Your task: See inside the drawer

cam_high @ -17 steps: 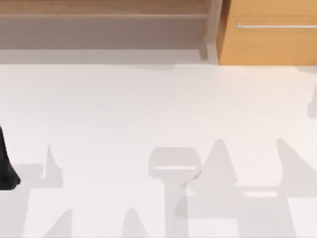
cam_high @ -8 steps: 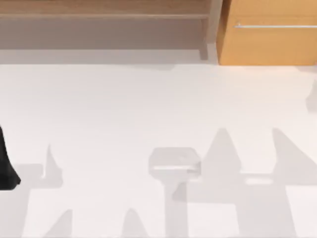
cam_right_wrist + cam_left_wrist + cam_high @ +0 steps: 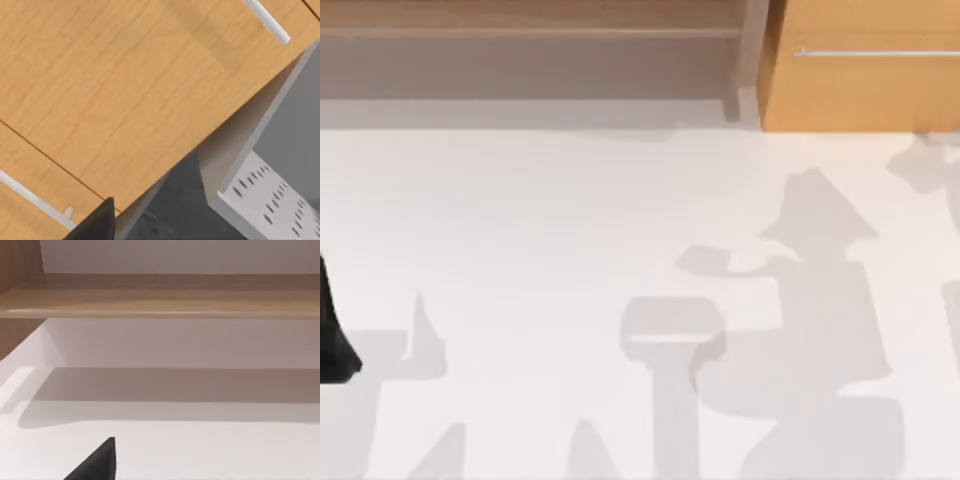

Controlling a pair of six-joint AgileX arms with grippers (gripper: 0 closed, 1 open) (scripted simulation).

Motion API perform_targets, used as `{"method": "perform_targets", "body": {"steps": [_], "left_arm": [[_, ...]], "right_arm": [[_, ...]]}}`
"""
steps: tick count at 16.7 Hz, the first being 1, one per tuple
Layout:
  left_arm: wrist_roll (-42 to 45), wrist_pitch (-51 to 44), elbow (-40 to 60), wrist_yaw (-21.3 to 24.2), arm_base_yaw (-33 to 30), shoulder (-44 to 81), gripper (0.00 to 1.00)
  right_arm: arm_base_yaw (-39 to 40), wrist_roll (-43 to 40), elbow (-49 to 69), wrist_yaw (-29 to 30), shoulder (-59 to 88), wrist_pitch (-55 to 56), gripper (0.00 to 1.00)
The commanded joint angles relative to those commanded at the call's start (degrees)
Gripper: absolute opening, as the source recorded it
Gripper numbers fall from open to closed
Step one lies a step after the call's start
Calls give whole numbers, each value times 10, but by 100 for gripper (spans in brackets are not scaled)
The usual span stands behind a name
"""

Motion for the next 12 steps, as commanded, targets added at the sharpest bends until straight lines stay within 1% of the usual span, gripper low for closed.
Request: {"method": "perform_targets", "body": {"steps": [4,7,9,12], "left_arm": [[0,0,0,0,0,0,100],[0,0,0,0,0,0,100],[0,0,0,0,0,0,100],[0,0,0,0,0,0,100]], "right_arm": [[74,-226,57,75,141,79,100],[122,-358,91,126,222,126,100],[146,-418,107,152,261,149,100],[165,-460,121,172,292,168,100]]}}
